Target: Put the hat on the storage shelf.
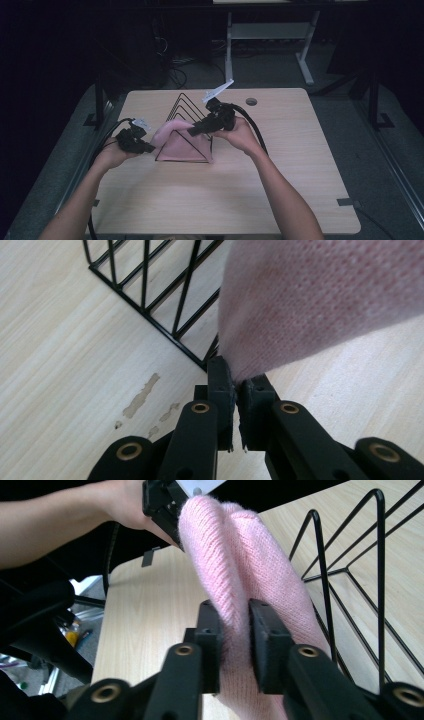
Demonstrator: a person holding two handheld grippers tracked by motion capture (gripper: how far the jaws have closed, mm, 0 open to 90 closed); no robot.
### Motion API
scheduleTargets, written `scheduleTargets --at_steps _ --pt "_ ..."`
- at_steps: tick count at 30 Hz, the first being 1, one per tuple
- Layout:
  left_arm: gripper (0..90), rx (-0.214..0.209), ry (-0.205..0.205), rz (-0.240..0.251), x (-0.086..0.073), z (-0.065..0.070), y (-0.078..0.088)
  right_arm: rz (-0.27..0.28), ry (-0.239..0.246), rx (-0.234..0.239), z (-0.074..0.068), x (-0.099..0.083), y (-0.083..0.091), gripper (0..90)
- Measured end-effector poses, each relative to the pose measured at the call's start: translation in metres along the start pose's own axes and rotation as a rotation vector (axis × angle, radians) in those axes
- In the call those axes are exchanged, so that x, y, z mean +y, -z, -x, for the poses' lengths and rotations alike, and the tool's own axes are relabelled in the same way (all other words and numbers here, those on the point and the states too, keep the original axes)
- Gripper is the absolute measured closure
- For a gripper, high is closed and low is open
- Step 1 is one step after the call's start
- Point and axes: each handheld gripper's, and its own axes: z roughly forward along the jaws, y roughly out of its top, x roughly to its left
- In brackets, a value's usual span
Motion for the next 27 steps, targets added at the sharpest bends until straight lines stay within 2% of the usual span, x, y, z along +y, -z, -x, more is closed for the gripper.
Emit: scheduleTargets --at_steps 4,5,6,7,9,10,11,14,18,23,27 --pt "85.5 -0.003 -0.004 0.002 0.0 0.0 0.0 0.0 -0.003 0.004 0.001 -0.002 -0.001 77.5" --pt "85.3 -0.008 0.002 0.003 0.0 0.0 0.0 0.001 -0.007 0.005 0.001 -0.002 0.0 75.6" --pt "84.8 -0.013 0.004 0.006 -0.001 0.0 0.0 0.003 -0.007 0.0 0.0 -0.002 0.0 68.6" --pt "83.6 -0.015 0.006 0.012 -0.001 0.0 0.001 0.002 -0.007 -0.016 0.0 -0.002 0.001 65.6" --pt "81.2 -0.016 0.004 0.015 -0.001 0.0 0.002 0.003 -0.009 -0.019 -0.001 -0.002 0.002 64.8" --pt "78.8 -0.014 0.002 0.021 -0.002 0.001 0.004 0.02 -0.006 -0.035 -0.003 -0.005 0.006 58.1" --pt "77.4 -0.016 0.005 0.026 -0.002 0.001 0.005 0.025 -0.027 -0.035 -0.004 -0.006 0.008 57.0" --pt "73.5 -0.01 0.016 0.05 -0.002 0.002 0.009 0.035 -0.038 -0.044 -0.002 -0.009 0.013 51.5" --pt "68.1 -0.013 0.024 0.05 -0.003 0.002 0.011 0.044 -0.043 -0.054 0.0 -0.012 0.021 48.4" --pt "67.3 -0.017 0.029 0.057 -0.003 0.003 0.012 0.047 -0.054 -0.069 0.001 -0.015 0.028 48.2" --pt "66.8 -0.018 0.02 0.05 -0.002 0.004 0.01 0.051 -0.051 -0.067 0.001 -0.017 0.031 53.2"
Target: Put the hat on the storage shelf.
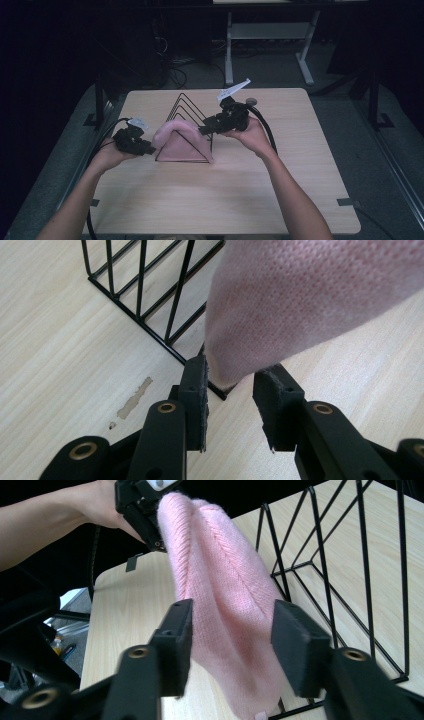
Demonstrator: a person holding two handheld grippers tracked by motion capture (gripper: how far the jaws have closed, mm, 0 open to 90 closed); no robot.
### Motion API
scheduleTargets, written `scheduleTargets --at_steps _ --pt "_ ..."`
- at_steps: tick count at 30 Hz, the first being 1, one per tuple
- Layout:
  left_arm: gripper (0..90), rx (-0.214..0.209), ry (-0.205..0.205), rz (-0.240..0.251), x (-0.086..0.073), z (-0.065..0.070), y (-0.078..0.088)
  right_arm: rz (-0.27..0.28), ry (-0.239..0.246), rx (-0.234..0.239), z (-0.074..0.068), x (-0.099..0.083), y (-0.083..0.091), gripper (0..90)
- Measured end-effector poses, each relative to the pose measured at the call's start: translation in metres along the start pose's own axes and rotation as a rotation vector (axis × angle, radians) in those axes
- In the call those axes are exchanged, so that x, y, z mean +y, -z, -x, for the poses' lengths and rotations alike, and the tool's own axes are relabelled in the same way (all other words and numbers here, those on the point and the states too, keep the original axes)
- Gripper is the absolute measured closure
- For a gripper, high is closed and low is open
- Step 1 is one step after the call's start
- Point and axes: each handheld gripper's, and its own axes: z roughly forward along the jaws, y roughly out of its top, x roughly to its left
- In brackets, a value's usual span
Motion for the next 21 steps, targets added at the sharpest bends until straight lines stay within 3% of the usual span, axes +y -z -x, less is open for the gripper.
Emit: scheduleTargets --at_steps 4,6,7,9,11,17,19,20,21 --pt "67.9 -0.007 -0.002 0.011 0.002 0.002 0.0 -0.011 0.026 0.022 -0.002 -0.001 -0.002 65.7" --pt "75.8 -0.006 -0.004 0.015 0.002 0.002 0.001 -0.012 0.03 0.035 -0.004 -0.002 -0.003 68.3" --pt "75.8 -0.015 0.001 0.026 0.002 0.001 0.002 -0.018 0.047 0.027 -0.004 -0.002 -0.004 72.1" --pt "85.2 -0.015 0.01 0.037 0.004 0.002 0.004 -0.023 0.057 0.041 -0.005 -0.004 -0.006 81.7" --pt "87.4 -0.011 -0.003 0.031 0.004 0.002 0.004 -0.032 0.066 0.043 -0.006 -0.004 -0.012 87.6" --pt "87.8 0.021 0.023 0.052 0.001 0.0 0.009 -0.049 0.088 0.043 -0.011 -0.001 -0.02 87.3" --pt "87.4 0.022 0.019 0.059 0.001 0.0 0.01 -0.051 0.08 0.034 -0.01 -0.002 -0.019 82.8" --pt "84.9 0.022 0.019 0.059 0.001 0.0 0.01 -0.051 0.08 0.034 -0.01 -0.002 -0.019 82.8" --pt "75.7 0.009 0.02 0.052 0.001 0.002 0.009 -0.041 0.065 0.022 -0.008 -0.003 -0.013 73.6"
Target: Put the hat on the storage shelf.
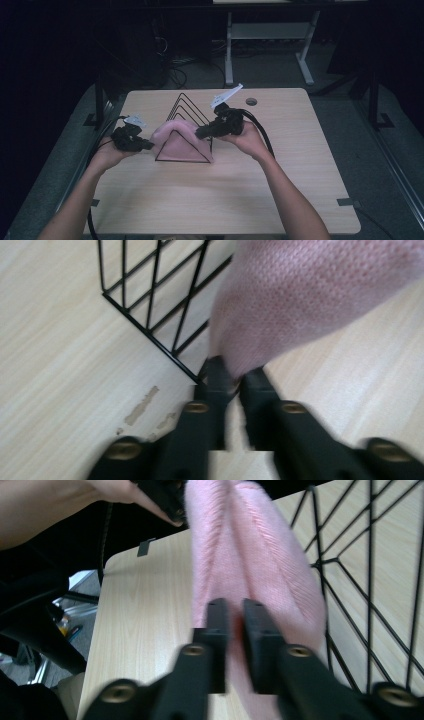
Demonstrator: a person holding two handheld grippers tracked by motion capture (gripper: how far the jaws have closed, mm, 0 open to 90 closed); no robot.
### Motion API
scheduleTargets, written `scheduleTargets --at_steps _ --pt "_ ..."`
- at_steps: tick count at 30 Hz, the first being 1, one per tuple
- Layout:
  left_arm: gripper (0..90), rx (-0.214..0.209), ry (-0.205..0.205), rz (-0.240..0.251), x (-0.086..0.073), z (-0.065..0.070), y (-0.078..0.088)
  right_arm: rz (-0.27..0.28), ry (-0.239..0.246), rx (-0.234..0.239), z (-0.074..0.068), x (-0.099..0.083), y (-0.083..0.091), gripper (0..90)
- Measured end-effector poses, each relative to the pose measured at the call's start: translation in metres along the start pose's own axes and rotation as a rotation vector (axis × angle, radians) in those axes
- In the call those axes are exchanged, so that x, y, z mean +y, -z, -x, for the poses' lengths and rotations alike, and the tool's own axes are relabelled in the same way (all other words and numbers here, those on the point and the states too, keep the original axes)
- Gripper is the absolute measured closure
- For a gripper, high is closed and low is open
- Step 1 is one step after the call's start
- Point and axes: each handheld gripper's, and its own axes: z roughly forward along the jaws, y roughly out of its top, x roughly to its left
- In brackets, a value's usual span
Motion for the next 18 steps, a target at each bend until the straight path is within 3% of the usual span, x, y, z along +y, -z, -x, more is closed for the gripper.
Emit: scheduleTargets --at_steps 1,2,8,18 --pt "72.4 0.0 0.0 0.0 0.0 0.0 0.0 0.0 0.0 0.0 0.0 0.0 0.0 73.6" --pt "69.5 0.006 -0.006 -0.004 0.0 0.001 0.0 0.018 -0.018 -0.035 0.002 -0.004 0.01 68.7" --pt "66.4 0.02 0.011 0.002 -0.008 0.0 0.004 0.029 -0.077 -0.135 0.009 -0.026 0.041 59.6" --pt "57.7 0.032 0.036 0.009 -0.015 0.001 0.007 0.064 -0.158 -0.208 0.014 -0.063 0.083 51.0"
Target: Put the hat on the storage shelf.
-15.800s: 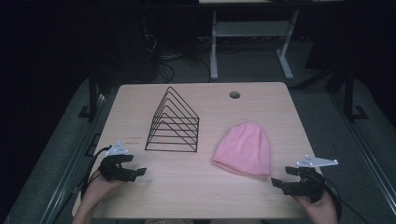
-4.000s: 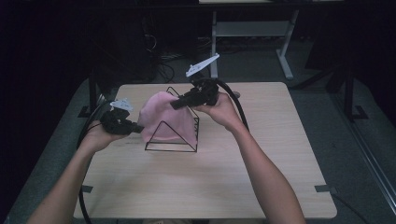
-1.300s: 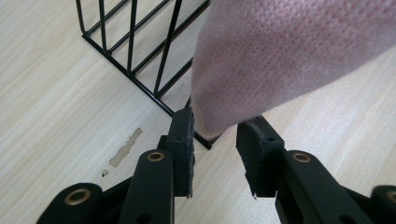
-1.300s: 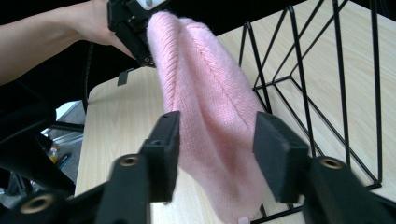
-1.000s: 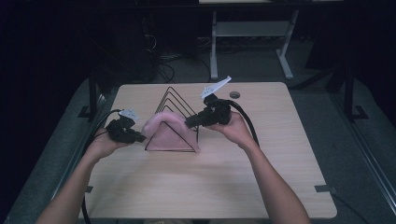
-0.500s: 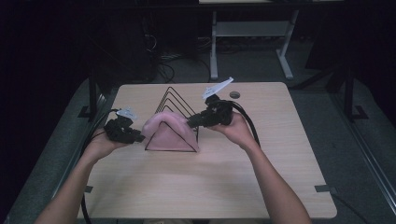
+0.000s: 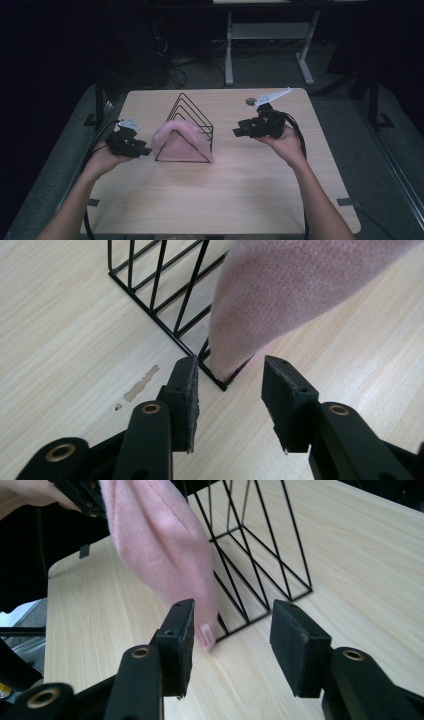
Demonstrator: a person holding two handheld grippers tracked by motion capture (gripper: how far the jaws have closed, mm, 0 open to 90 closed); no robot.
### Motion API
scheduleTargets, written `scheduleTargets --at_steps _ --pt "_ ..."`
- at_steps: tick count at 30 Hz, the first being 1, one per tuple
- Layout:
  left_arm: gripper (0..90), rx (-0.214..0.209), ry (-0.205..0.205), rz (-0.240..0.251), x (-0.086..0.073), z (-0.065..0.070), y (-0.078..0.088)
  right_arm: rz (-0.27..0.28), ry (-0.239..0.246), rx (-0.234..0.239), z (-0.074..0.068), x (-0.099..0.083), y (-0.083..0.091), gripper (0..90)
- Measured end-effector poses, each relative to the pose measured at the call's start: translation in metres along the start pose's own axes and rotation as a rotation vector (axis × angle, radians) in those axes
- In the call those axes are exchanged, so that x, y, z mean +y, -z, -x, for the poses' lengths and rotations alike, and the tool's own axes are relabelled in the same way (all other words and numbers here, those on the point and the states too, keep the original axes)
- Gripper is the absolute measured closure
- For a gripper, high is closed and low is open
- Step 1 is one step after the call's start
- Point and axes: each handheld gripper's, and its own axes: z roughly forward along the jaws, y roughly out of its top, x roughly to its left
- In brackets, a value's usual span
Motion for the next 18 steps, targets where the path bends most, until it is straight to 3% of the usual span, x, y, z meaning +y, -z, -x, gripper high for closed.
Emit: scheduleTargets --at_steps 9,18 --pt "45.6 0.007 0.023 0.018 0.001 0.004 0.003 0.0 -0.04 -0.029 0.007 -0.02 0.017 39.1" --pt "38.4 -0.002 0.053 0.033 -0.005 0.005 0.002 0.013 -0.087 -0.06 0.012 -0.044 0.033 34.5"
